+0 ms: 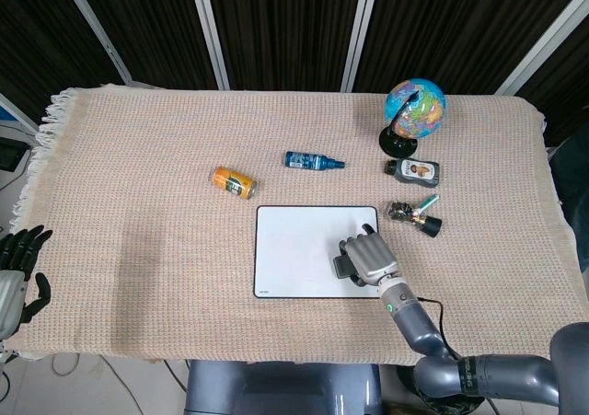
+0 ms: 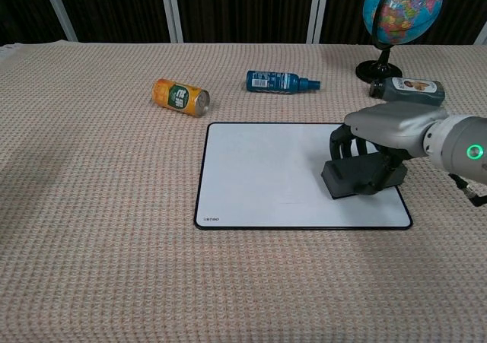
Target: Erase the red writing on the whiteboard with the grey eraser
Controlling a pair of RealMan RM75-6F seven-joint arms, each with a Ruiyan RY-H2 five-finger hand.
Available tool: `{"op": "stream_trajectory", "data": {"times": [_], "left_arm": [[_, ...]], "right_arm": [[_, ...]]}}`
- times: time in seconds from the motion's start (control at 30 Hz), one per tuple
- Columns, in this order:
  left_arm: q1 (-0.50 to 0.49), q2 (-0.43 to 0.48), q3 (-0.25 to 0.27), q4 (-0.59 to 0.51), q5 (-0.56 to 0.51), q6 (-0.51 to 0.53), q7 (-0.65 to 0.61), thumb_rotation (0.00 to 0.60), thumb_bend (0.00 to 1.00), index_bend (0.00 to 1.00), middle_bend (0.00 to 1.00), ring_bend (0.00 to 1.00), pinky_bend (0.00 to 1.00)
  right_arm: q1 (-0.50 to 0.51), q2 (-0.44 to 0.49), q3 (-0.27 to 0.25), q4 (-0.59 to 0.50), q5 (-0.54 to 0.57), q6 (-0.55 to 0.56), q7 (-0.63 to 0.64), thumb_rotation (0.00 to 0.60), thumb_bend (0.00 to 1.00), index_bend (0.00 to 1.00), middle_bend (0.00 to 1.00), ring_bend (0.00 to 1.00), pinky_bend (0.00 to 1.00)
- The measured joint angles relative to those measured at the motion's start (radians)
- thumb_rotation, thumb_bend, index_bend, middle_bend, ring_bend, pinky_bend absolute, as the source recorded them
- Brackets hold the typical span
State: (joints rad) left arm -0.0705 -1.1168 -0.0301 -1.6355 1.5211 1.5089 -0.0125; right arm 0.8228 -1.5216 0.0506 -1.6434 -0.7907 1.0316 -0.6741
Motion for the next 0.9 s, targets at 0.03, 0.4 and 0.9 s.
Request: {"op": "stream_trajectory", "data": {"times": [0.03, 0.4, 0.9], "left_arm": [[0.000, 0.000, 0.000, 0.000, 0.000, 0.000, 0.000, 0.600, 0.73, 0.09, 0.04, 0.00, 0.00], [0.000, 0.000, -0.002, 0.002, -0.002, 0.001, 0.000, 0.600, 0.73, 0.09, 0.04, 0.00, 0.00], [0.002, -0.001, 0.001, 0.001, 0.003, 0.005, 0.004, 0.600, 0.73, 0.09, 0.04, 0.00, 0.00]], "right_arm": [[0.004, -0.002, 0.005, 0.010, 0.007, -0.009, 0.000, 0.600, 0.47, 0.65, 0.63, 0.43, 0.16], [0.038, -0.024, 0.059, 0.108, 0.045, -0.058, 0.014, 0.600, 0.47, 0.65, 0.63, 0.43, 0.16], [0.020, 0.187, 0.068, -0.125, 0.010, -0.007, 0.003, 0.600, 0.47, 0.65, 0.63, 0.43, 0.16]]}}
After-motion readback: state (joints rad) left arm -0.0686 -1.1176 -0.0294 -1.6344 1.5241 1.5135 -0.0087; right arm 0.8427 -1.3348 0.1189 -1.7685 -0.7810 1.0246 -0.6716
